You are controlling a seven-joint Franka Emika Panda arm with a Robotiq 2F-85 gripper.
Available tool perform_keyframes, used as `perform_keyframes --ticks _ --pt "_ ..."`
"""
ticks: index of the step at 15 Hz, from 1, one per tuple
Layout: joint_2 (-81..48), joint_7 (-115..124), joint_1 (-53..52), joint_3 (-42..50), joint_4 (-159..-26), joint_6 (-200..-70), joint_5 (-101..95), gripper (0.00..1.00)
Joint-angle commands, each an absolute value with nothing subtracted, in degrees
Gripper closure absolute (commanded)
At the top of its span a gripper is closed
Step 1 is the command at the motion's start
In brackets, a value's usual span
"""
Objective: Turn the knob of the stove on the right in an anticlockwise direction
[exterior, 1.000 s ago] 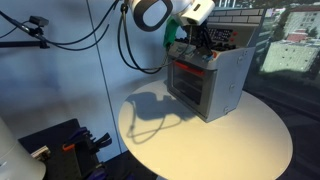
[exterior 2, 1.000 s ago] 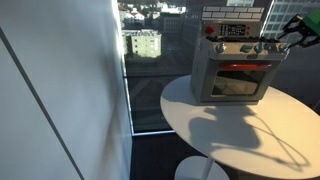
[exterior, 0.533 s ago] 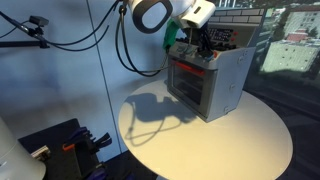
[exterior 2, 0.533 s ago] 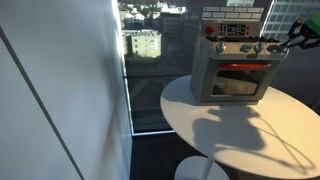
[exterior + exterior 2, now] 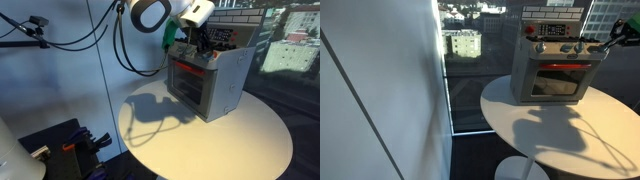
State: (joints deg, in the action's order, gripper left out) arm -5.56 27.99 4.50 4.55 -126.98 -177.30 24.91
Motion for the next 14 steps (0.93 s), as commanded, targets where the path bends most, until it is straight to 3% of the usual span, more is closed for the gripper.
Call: perform_keyframes --ticks 1,14 --pt "-5.5 27.0 4.3 4.4 -126.3 -177.1 24.9 0.95" --pt "-3.0 30.8 2.6 9.9 -127.2 -172.5 2.8 0.95"
